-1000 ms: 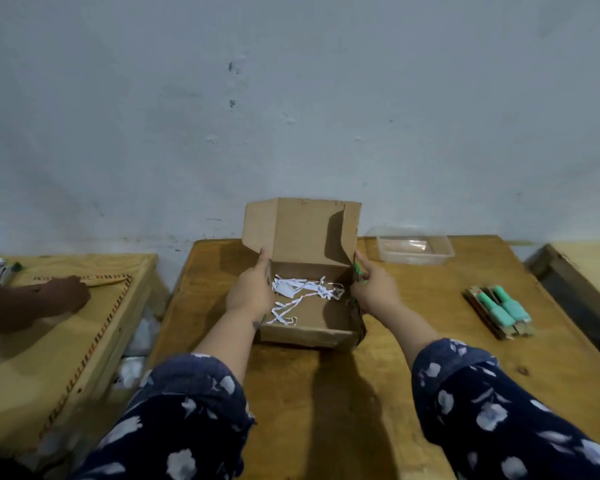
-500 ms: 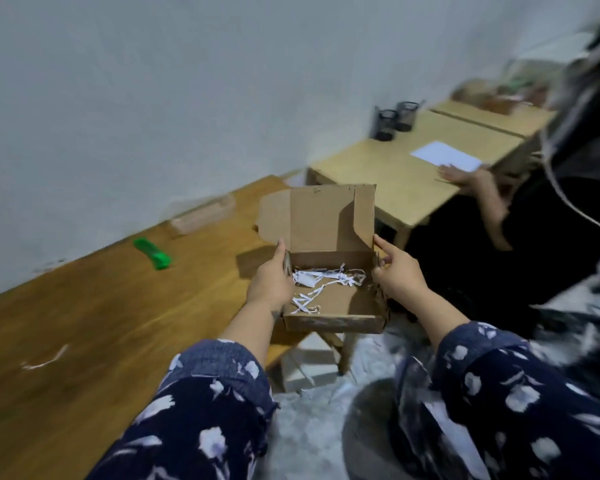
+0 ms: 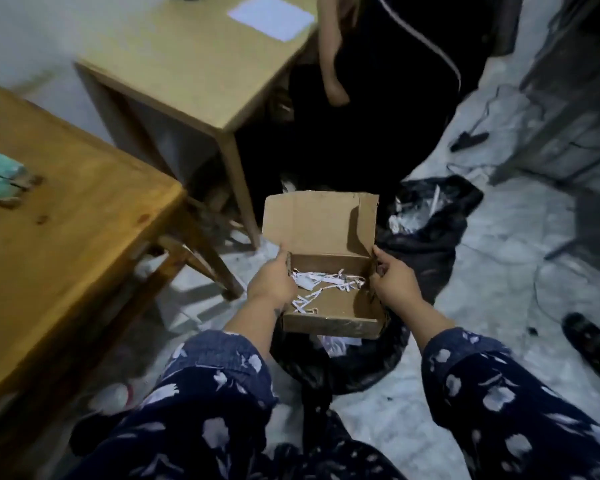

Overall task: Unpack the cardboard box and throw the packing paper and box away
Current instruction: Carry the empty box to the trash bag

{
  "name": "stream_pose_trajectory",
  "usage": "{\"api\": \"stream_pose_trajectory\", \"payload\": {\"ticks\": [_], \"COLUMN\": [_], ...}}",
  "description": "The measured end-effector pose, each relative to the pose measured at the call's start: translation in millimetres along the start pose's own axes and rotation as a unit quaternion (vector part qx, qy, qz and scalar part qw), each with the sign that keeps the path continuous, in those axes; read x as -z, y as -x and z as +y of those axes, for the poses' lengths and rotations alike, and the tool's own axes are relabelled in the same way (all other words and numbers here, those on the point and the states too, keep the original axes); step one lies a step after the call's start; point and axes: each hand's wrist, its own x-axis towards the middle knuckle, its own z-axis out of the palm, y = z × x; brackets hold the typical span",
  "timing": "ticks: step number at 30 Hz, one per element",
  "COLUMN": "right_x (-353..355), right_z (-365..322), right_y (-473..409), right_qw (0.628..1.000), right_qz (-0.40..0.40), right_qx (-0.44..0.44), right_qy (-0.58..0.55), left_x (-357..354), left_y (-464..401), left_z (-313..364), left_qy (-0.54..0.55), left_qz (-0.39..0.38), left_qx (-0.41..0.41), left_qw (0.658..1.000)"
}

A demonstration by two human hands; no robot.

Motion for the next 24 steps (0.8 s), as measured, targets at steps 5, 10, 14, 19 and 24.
{"api": "stream_pose_trajectory", "payload": {"ticks": [5,10,14,19,24], "right_x": [-34.4,-80.9,-108.3,-104.3,-80.5], "right_z": [78.4,136.8,161.4,155.1,100.5], "right_y": [-44.2,-82.2,-90.4,-86.6,-71.6], "right_qw": [0.998,0.992,0.982,0.982,0.985], "right_qz": [-0.016,-0.056,-0.101,-0.118,-0.132], "right_qx": [-0.056,-0.108,-0.151,-0.147,-0.114], "right_qy": [0.015,0.034,0.051,0.018,0.013], "left_x": [-81.9,-159.6,-194.0,-183.9,-133.2], "left_y": [-39.8,-70.3,-77.5,-72.6,-58.1], "left_z": [-6.3,-28.7,-41.2,-32.6,-13.2], "left_qy": [-0.014,0.021,0.051,0.072,0.11], "left_qz": [-0.067,-0.159,-0.187,-0.204,-0.227], "left_qx": [0.014,0.027,0.065,0.06,0.057], "left_qw": [0.998,0.987,0.979,0.974,0.966]}}
